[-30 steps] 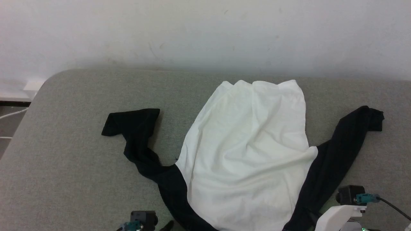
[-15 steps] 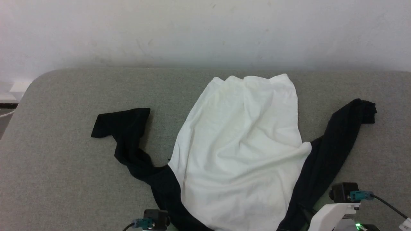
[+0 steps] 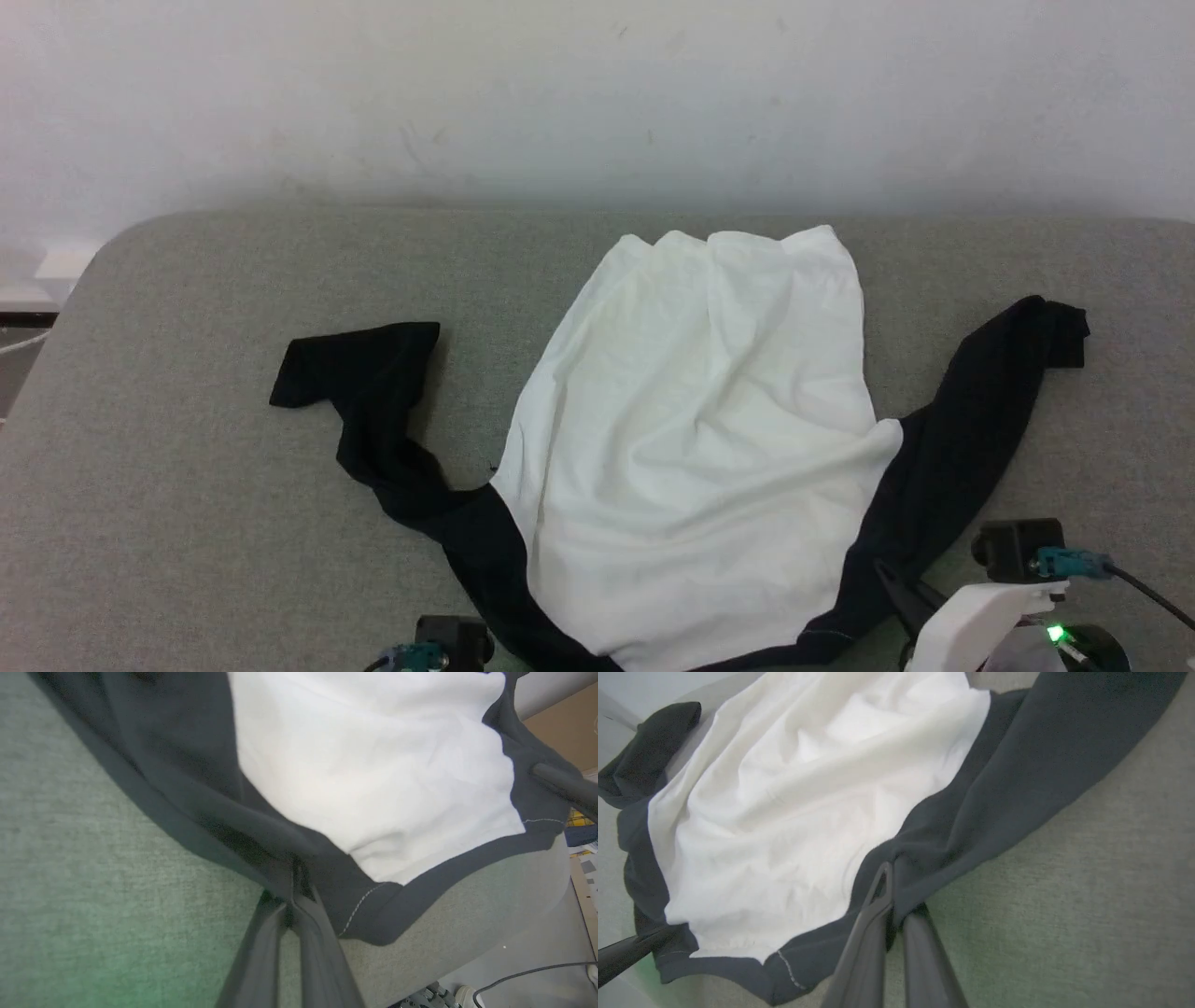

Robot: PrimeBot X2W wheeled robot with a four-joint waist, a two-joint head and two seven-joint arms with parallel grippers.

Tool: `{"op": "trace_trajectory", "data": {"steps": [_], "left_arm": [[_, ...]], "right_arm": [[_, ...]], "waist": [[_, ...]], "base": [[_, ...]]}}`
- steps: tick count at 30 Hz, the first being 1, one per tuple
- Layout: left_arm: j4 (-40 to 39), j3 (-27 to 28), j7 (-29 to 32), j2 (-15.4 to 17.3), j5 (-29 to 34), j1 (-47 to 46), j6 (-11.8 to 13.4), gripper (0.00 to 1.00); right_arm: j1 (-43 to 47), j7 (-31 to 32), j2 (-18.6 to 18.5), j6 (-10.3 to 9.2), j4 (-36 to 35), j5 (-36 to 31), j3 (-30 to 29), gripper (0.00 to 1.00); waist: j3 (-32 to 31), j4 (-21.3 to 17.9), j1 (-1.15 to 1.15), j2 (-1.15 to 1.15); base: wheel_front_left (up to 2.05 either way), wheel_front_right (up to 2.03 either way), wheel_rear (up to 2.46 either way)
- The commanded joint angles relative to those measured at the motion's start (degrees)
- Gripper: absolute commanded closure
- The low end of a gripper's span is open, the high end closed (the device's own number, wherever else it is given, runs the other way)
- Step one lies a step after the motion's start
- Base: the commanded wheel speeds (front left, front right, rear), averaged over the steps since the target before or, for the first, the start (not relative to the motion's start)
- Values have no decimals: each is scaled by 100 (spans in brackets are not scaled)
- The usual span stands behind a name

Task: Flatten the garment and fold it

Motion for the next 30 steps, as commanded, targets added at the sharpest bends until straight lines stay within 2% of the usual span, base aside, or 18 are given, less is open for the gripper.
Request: {"op": "trace_trajectory", "data": {"steps": [1, 5, 10, 11, 15, 19, 23, 30], "left_arm": [[-119, -10, -46, 45, 30, 104, 10, 100], [-951, 144, -90, 219, 17, 148, 78, 100], [-2384, 425, 117, 432, -70, 40, 246, 100], [-2384, 425, 117, 432, -70, 40, 246, 100], [-3405, 662, 372, 685, 78, -341, 414, 100], [-4141, 870, 683, 828, 167, -994, 524, 100], [-4460, 1070, 1045, 951, 117, -1872, 516, 100], [-4255, 1388, 1498, 1249, 131, -3316, 429, 100]], "right_arm": [[71, -103, -97, -5, -176, 44, 36, 100], [173, -247, -329, -5, -902, 197, 94, 100], [35, -62, -632, -5, -2032, 313, -117, 100], [35, -62, -632, -5, -2032, 313, -117, 100], [-420, 101, -778, -5, -2729, 407, -294, 100], [-1097, 213, -904, -5, -3057, 447, -358, 100], [-1877, 346, -1109, -5, -3114, 429, -293, 100], [-3268, 537, -1498, -5, -2916, 438, 3, 100]], "waist": [[-114, 35, -1, 0], [-266, 40, -1, 0], [-409, -27, -1, 0], [-409, -27, -1, 0], [-476, -85, -1, 0], [-556, -119, -1, 0], [-637, -132, -1, 0], [-753, -202, -1, 0]], "base": [[0, 0, 0], [0, 0, 0], [0, 0, 0], [0, 0, 0], [0, 0, 0], [0, 0, 0], [0, 0, 0], [0, 0, 0]]}}
